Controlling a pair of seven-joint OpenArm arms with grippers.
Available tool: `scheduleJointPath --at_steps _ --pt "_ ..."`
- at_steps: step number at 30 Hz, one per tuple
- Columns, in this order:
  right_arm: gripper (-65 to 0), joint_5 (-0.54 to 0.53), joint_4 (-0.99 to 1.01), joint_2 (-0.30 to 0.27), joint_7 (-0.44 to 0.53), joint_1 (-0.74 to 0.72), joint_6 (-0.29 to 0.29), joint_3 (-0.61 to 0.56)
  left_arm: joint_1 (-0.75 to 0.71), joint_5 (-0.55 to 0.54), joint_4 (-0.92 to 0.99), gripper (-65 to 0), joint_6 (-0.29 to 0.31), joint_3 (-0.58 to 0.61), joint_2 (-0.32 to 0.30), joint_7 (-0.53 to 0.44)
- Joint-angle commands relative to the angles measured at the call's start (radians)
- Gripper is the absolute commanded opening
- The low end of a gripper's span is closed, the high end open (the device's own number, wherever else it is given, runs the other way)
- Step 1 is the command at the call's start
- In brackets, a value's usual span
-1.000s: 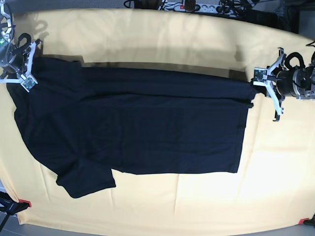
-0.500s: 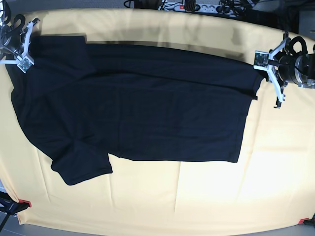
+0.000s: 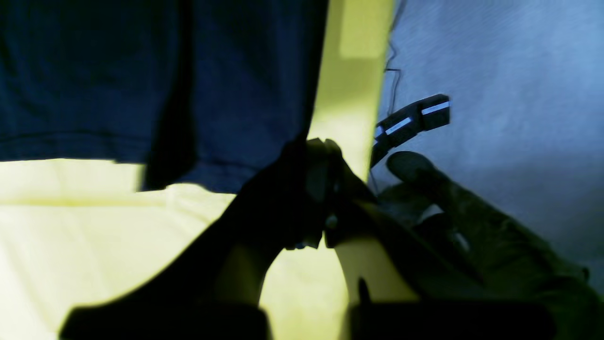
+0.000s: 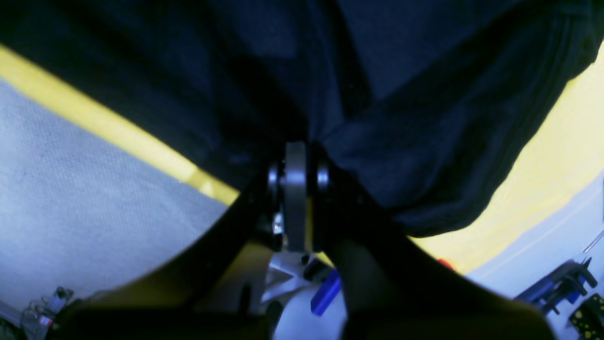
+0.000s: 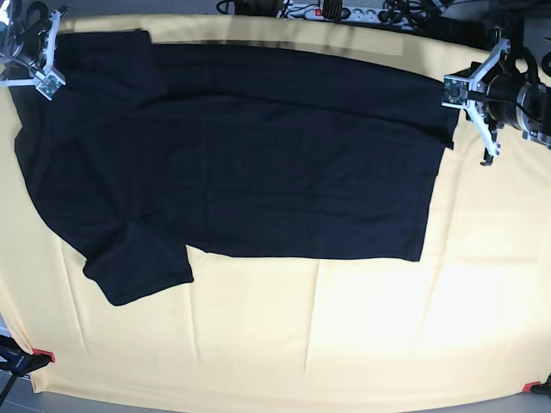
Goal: Fold the T-shirt properly
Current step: 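Drag the shirt toward the robot with both grippers, then release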
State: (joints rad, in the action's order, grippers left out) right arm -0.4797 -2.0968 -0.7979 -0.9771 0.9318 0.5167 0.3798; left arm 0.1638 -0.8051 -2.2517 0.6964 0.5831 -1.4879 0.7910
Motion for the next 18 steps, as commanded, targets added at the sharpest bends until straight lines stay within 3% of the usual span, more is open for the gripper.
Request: scheduleJointPath --at_steps 1,6,11,17,18 --pt "-65.0 0.008 -0.017 -0.016 -0.016 0.005 -0.003 0.014 0.011 -0.019 -0.007 -65.0 0.002 -0.013 -0.027 0.012" --pt "-65.0 0.008 -0.017 -0.016 -0.015 0.005 -0.003 0.014 -0.012 -0.115 -0.007 -65.0 0.002 -0.013 -0.025 0.06" --pt "-65.0 0.008 -0.017 -0.016 -0.037 0.005 -0.003 0.014 -0.112 -0.119 -0.007 -65.0 0.002 -0.013 -0.025 0.131" --pt "-65.0 0.007 -0.017 -0.016 -0.015 0.004 -0.02 0.014 -0.119 0.024 -0.007 -65.0 0.002 -0.013 -0.025 0.122" --pt "-62.4 0.008 -0.017 -0.017 -0.014 0.004 -0.033 0.014 -0.119 0.038 -0.007 -65.0 0.002 -0.013 -0.025 0.123"
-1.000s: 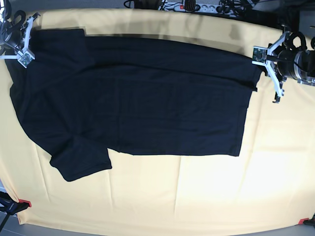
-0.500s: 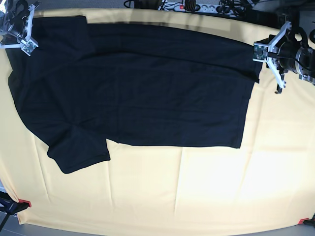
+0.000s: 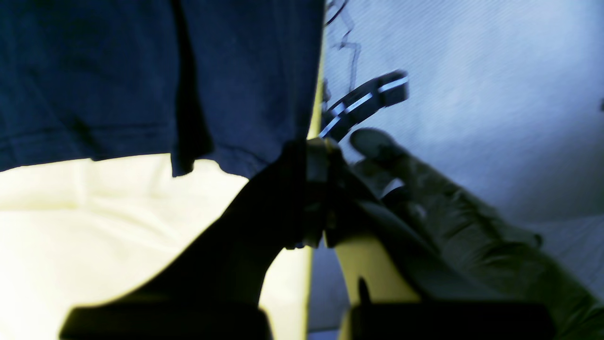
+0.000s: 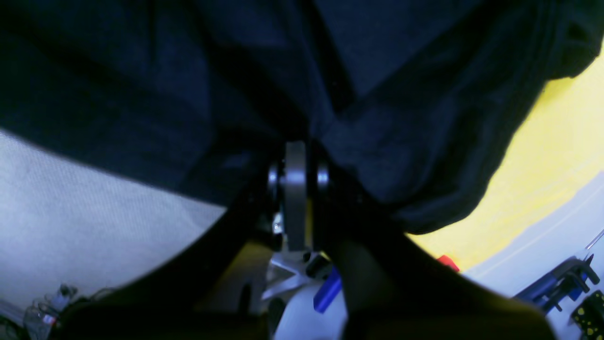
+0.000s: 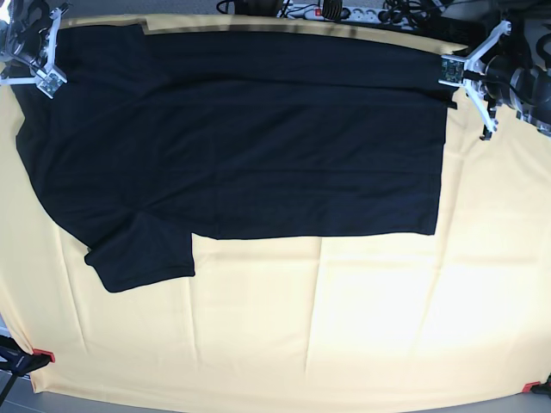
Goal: Fold the T-shirt properly
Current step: 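Drag the shirt toward the robot with both grippers, then release, then move both grippers to the shirt's hem corners and grasp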
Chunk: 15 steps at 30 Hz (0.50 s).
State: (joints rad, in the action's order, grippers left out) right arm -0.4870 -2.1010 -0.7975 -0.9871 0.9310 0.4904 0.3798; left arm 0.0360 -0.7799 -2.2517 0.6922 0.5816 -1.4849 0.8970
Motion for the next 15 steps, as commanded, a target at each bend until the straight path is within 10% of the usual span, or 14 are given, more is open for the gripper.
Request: scheduleJointPath --at_steps 1,5,15 --pt "-55.1 0.015 -0.013 -0.017 -0.004 0.005 -0.018 0.014 0.009 0.017 -0.007 -61.6 0.006 -0.011 -0.028 0.017" --pt "-29.6 0.016 -0.013 -0.018 -0.006 0.005 -0.013 0.014 0.009 0.012 -0.007 -38.7 0.006 -0.011 -0.028 0.016" --pt "-27.7 0.079 -0.092 -0.018 -0.053 0.005 -0.054 0.014 0.014 0.08 -0.037 -30.8 0.006 -0.013 -0.025 0.015"
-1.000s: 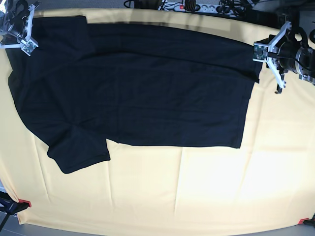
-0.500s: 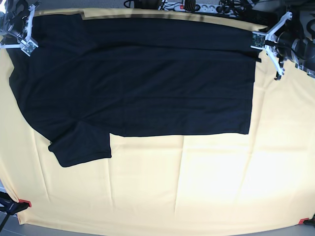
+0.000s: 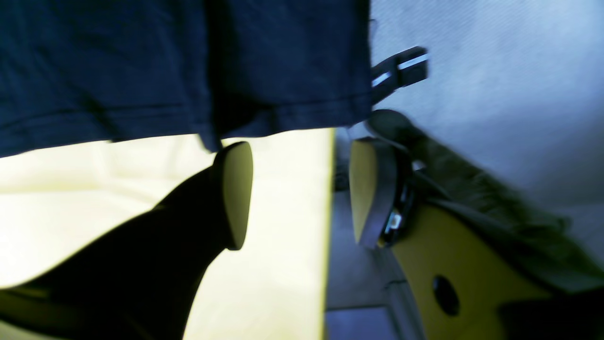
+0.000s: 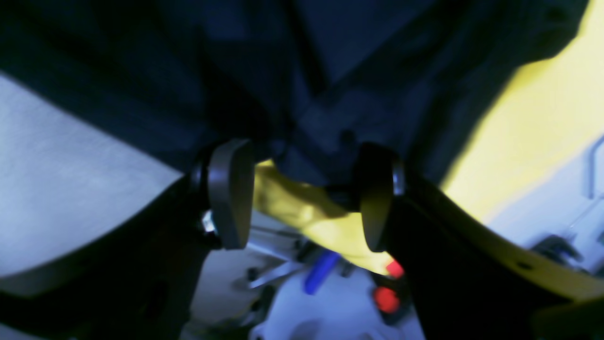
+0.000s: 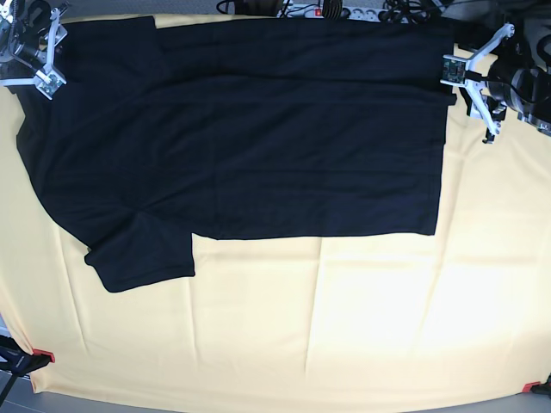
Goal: Fold the T-shirt properly
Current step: 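Move both grippers to the shirt's hem corners and grasp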
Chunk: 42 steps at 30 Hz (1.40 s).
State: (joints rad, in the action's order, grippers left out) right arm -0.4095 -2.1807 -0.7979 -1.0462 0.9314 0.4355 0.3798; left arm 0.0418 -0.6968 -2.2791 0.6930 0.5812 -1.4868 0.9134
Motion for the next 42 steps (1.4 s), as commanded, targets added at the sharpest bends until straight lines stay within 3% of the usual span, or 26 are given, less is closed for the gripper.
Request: scheduleJointPath --at_steps 1,7,9,12,14,18,20,22,25,28,35,42 --pt "-27.7 0.037 -0.032 -0.017 0.014 0.004 -0.026 0.014 0.009 0.043 -0.018 -30.8 0.001 -0.013 -0.02 -0.013" --pt "-27.7 0.156 -0.095 -0.017 0.182 0.002 -0.204 0.014 0.009 0.381 -0.027 -30.8 -0.416 -0.013 0.027 -0.101" --pt "-27.7 0.156 -0.095 -0.017 0.202 -0.002 -0.235 0.014 0.009 0.476 -0.011 -30.8 -0.561 -0.013 0.06 -0.101" --pt "-27.7 0.156 -0.094 -0.016 0.193 -0.029 -0.251 0.014 0.009 0.617 0.05 -30.8 -0.734 -0.017 0.131 -0.106" --pt "-27.7 0.156 -0.094 -0.017 0.191 -0.038 -0.26 0.014 0.009 0.659 0.111 -30.8 -0.798 -0.043 0.195 -0.113" --pt "-27.7 0.156 -0.094 -0.016 0.191 -0.058 -0.26 0.014 0.008 0.641 0.269 -30.8 -0.856 -0.177 0.362 -0.137" --pt "-27.7 0.156 -0.094 -0.014 0.196 -0.062 -0.261 0.014 0.008 0.554 0.364 -30.8 -0.84 -0.286 0.462 -0.164" --pt "-27.7 0.156 -0.094 -0.013 0.198 -0.062 -0.26 0.014 0.009 0.436 0.461 -30.8 -0.78 -0.411 0.561 -0.19" --pt "-27.7 0.156 -0.094 -0.014 0.198 -0.062 -0.261 0.014 0.025 0.19 0.613 -30.8 -0.615 -0.607 0.705 -0.226" --pt "-27.7 0.156 -0.094 -0.014 0.201 -0.062 -0.26 0.014 0.056 0.016 0.766 -30.7 -0.453 -0.735 0.797 -0.229" --pt "-27.7 0.156 -0.094 -0.014 0.216 -0.062 -0.261 0.014 0.153 -0.191 1.112 -30.7 -0.226 -0.776 0.879 -0.213" --pt "-27.7 0.156 -0.094 -0.014 0.216 -0.062 -0.261 0.014 0.189 -0.211 1.18 -30.7 -0.214 -0.766 0.907 -0.194"
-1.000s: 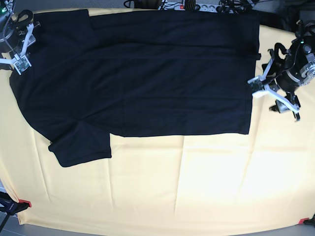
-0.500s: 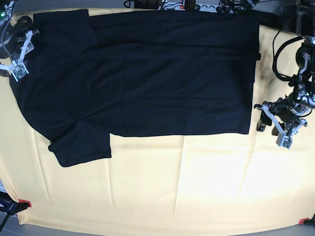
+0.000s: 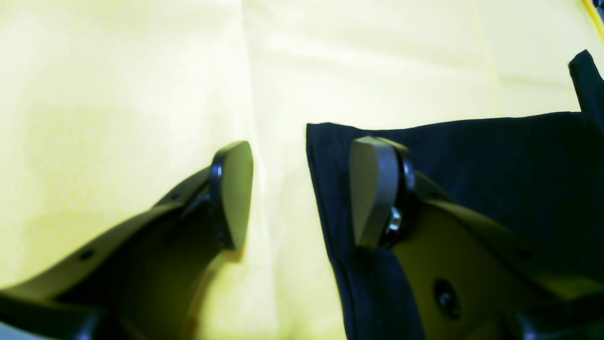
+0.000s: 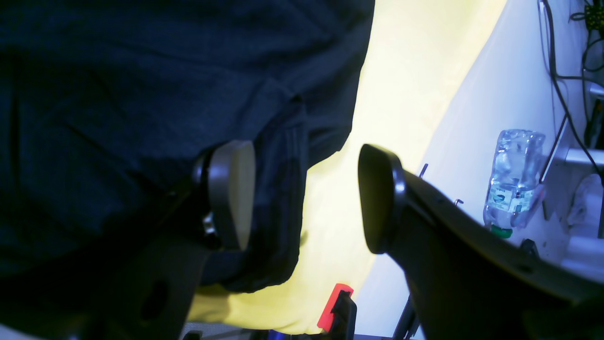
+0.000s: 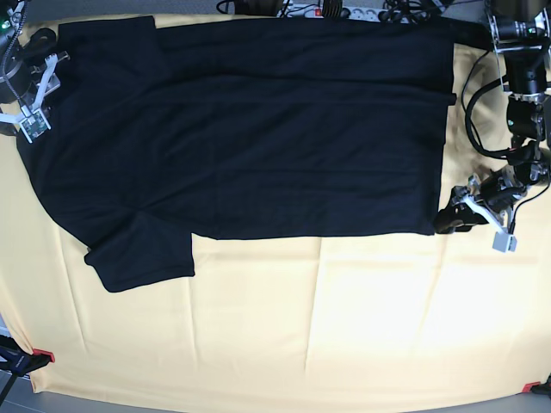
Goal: Fold the T-shirt properly
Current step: 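Move both grippers to the shirt's hem corners and grasp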
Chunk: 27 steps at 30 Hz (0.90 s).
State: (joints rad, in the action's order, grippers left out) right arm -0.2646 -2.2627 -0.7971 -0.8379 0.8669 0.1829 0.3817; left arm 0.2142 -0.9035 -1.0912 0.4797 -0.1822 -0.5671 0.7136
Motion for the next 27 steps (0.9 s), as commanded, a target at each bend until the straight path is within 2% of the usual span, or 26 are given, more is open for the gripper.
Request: scheduleJointPath --at_steps 1,14,16,19,23,25,27 --pt "-27.7 0.011 -0.012 -0.014 0.008 0.002 -0.008 0.012 0.016 -0.003 -0.008 -30.7 -0.001 0.009 -0.012 0.006" --pt "-27.7 0.011 -0.012 -0.014 0.009 0.002 -0.019 0.012 0.016 -0.007 -0.008 -30.7 -0.002 0.193 -0.011 0.006" --pt "-27.7 0.011 -0.012 -0.014 0.009 0.002 -0.019 0.012 0.017 -0.04 -0.008 -30.7 0.016 0.201 -0.011 0.023" --pt "-27.7 0.011 -0.012 -0.014 0.009 0.002 -0.019 0.012 0.017 -0.097 -0.008 -30.7 0.077 0.201 -0.012 0.054" --pt "-27.7 0.0 -0.012 -0.014 0.011 -0.018 -0.019 0.012 0.023 -0.1 -0.008 -31.4 0.087 0.201 -0.012 0.049" --pt "-27.7 0.0 -0.012 -0.014 0.016 -0.018 -0.019 0.012 0.028 -0.1 -0.008 -37.0 0.086 0.201 -0.013 0.05" --pt "-27.8 0.0 -0.012 -0.014 0.016 -0.018 -0.018 0.012 0.036 -0.1 -0.008 -47.5 0.085 0.201 -0.012 0.05"
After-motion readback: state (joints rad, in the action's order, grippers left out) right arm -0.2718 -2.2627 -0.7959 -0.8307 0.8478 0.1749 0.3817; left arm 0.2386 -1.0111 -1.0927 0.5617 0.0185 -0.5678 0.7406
